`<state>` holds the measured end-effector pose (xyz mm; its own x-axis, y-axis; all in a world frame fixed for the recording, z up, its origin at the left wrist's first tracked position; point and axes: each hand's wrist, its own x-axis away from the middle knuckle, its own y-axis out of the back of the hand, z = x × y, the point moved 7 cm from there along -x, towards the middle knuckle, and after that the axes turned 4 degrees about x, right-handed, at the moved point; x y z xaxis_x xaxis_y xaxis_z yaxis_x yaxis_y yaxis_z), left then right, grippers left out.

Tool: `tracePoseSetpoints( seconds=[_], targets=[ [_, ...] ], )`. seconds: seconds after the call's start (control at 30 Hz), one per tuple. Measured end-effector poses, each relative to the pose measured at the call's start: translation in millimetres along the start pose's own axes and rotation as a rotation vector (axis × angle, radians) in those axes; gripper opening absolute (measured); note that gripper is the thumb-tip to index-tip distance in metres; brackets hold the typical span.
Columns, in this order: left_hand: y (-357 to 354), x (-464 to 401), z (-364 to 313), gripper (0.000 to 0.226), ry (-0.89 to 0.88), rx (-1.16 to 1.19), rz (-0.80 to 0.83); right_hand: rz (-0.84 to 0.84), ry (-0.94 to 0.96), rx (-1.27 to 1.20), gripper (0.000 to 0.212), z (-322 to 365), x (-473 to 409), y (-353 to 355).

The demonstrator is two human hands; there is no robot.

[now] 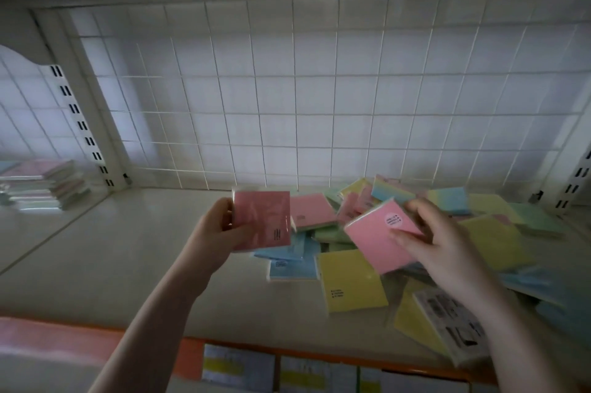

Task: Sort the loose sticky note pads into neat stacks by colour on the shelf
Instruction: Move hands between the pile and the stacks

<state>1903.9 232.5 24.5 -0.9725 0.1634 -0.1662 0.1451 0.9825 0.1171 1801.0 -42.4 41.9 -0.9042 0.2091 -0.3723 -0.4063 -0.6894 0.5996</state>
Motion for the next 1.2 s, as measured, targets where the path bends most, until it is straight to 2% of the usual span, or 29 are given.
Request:
tracePoseSetpoints(
  seconds=[0.2,0.3,0.53,0.7,0.9,1.2],
  targets=[
    [49.4,6.5,2.0,0.020,-0.009,0.039,-0.021,-0.107,-0.051,-0.247,0.012,40.6,-12.3,-39.4],
    [90.7,7.7,5.2,0.030,-0.011,0.065,-0.033,-0.079,-0.073,-0.314,0.009,70.2,-19.2,-76.9],
    [224.3,-0.3,33.9,0.041,0.002,0.141,-0.098,-0.086,-0.180,-0.503,0.015,138.1,-30.2,-197.0],
    [323.2,-15.8,51.1,0.035,0.017,0.171,-0.091,-0.146,-0.233,-0.627,0.026,190.0,-38.8,-284.0],
    [398.4,-31.8,62.4,0.048,0.059,0.202,-0.096,-0.141,-0.257,-0.629,0.044,239.0,-47.0,-341.5],
    [452.3,-17.8,70.7,0.036,0.110,0.269,-0.166,-0.070,-0.235,-0.627,0.044,278.4,-59.8,-389.3]
  ],
)
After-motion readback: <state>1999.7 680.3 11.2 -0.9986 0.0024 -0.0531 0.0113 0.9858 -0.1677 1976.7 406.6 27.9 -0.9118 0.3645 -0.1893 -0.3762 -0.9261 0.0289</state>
